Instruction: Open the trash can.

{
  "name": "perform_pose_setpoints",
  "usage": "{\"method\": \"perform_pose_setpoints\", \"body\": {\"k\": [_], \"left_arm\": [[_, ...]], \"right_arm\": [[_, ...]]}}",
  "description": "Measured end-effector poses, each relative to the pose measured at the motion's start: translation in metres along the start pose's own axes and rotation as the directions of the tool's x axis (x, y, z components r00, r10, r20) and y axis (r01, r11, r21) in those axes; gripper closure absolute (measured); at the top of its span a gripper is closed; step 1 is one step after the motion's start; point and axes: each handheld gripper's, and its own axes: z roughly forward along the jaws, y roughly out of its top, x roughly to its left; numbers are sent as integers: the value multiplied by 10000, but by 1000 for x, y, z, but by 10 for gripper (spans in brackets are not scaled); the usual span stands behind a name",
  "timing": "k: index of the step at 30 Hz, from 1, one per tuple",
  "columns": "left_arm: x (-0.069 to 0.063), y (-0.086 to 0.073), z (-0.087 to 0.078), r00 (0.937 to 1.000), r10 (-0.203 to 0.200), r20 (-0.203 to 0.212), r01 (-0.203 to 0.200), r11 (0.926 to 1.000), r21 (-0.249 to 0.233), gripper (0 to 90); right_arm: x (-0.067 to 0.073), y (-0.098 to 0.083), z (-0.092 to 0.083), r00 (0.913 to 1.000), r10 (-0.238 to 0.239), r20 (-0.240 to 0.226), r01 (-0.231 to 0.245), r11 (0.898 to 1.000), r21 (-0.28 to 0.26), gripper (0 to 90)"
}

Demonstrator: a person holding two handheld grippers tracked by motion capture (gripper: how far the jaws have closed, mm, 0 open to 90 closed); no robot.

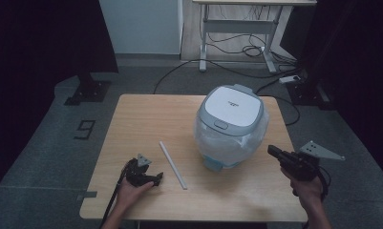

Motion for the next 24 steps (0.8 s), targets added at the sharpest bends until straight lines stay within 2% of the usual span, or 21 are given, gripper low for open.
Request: {"method": "perform_pose_setpoints", "body": {"k": [8, 9, 15, 24], "left_arm": [[0, 0, 0, 10000, -18, -14, 18, 10000, -2, 87], [0, 0, 0, 10000, -19, -18, 19, 10000, -1, 86], [0, 0, 0, 10000, -22, -16, 22, 10000, 15, 86], [0, 0, 0, 10000, -19, -13, 19, 10000, 18, 86]], "right_arm": [[2, 19, 1, 9993, -84, -358, 76, 9997, -216, 900], [4, 27, 2, 9986, -164, -495, 149, 9994, -317, 900], [11, 45, 7, 9960, -427, -780, 390, 9980, -492, 900], [22, 64, 23, 9920, -635, -1089, 606, 9977, -298, 900]]}}
